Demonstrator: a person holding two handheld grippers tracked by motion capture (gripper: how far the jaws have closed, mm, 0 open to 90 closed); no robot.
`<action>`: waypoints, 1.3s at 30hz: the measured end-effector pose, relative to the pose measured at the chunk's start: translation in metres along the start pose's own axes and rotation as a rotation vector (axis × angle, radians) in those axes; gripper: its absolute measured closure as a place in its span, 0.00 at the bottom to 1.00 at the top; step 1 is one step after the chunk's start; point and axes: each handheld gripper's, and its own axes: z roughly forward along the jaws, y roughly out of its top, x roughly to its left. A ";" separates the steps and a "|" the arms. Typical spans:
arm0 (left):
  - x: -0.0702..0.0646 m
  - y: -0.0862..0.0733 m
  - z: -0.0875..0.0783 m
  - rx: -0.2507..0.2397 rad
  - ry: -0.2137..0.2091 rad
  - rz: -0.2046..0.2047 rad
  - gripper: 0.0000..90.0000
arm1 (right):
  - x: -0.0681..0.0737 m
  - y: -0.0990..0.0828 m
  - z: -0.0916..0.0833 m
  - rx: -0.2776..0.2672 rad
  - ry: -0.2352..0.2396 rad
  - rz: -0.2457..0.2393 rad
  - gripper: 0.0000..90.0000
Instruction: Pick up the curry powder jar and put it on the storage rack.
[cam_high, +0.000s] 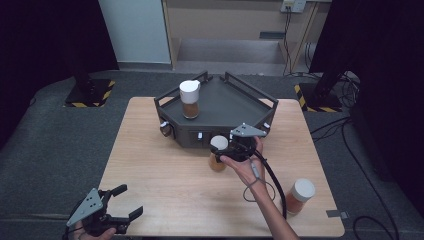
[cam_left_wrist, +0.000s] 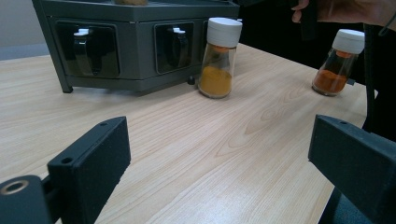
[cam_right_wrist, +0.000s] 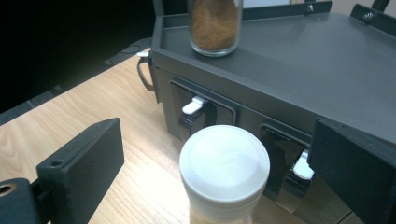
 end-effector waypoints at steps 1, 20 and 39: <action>0.000 0.000 0.000 0.000 0.001 -0.001 0.05 | 0.000 -0.001 0.002 0.001 -0.002 -0.004 0.05; -0.001 0.000 -0.001 0.001 0.003 0.003 0.05 | -0.007 -0.010 0.027 0.058 0.013 0.014 0.09; -0.001 0.000 -0.001 0.002 0.003 0.005 0.05 | -0.005 -0.013 0.041 0.090 0.004 -0.053 0.33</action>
